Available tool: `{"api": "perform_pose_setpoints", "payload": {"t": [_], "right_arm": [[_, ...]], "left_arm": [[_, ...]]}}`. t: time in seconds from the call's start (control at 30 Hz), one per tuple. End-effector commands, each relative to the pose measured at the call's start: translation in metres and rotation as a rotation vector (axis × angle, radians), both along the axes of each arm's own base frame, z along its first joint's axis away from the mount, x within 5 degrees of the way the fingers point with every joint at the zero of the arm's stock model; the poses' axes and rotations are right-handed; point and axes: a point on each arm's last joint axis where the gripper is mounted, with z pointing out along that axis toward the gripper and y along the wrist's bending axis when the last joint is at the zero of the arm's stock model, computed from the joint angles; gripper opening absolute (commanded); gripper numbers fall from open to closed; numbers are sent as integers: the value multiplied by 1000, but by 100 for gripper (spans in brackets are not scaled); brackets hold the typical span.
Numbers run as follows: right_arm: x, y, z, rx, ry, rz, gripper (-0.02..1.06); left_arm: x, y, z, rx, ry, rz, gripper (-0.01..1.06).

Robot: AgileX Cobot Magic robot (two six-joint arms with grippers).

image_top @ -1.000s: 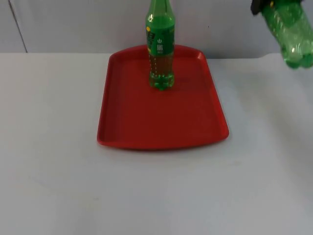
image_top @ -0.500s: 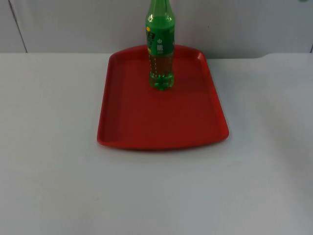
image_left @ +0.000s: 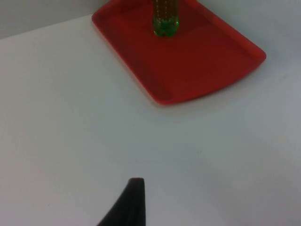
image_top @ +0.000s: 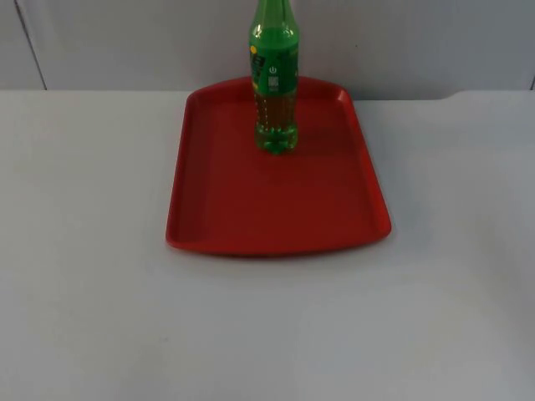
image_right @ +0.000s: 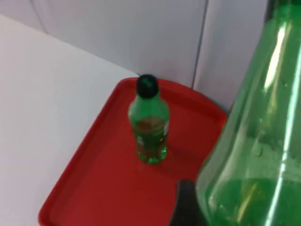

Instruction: Place the bottle upright on the tray.

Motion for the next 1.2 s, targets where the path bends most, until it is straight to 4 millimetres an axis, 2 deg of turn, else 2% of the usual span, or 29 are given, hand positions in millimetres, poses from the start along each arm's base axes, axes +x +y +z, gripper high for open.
{"api": "perform_pose_setpoints", "payload": {"t": [0.0,0.03,0.17,0.2,0.33,0.4,0.53,0.6,0.67,0.73,0.93,1.17], "right_arm": [[-24,-3,3,43,-90,30,0],[-24,-3,3,43,-90,30,0],[-42,-10,-21,104,-154,32,0],[-42,-10,-21,104,-154,32,0],[-55,-17,-50,146,-184,25,0],[-57,-18,-58,156,-184,22,0],[-58,-17,-87,196,-199,26,0],[-58,-16,-92,204,-206,27,0],[-60,-13,-104,202,-246,40,0],[-61,-10,-107,198,-276,55,0],[-81,16,-134,215,-465,145,0],[-86,28,-153,252,-574,164,0]], "left_arm": [[0,0,-1,-8,-7,-1,105],[0,0,-1,-8,-7,-1,105],[0,0,-1,-8,-7,-1,105],[0,0,-1,-8,-7,-1,105],[0,0,-1,-8,-7,-1,105],[0,0,-1,-8,-7,-1,105],[0,0,-1,-8,-7,-1,105],[0,0,-1,-8,-7,-1,105],[0,0,-1,-8,-7,-1,105],[0,0,-1,-8,-7,-1,105],[0,0,-1,-8,-7,-1,105],[0,0,-1,-8,-7,-1,105]]}}
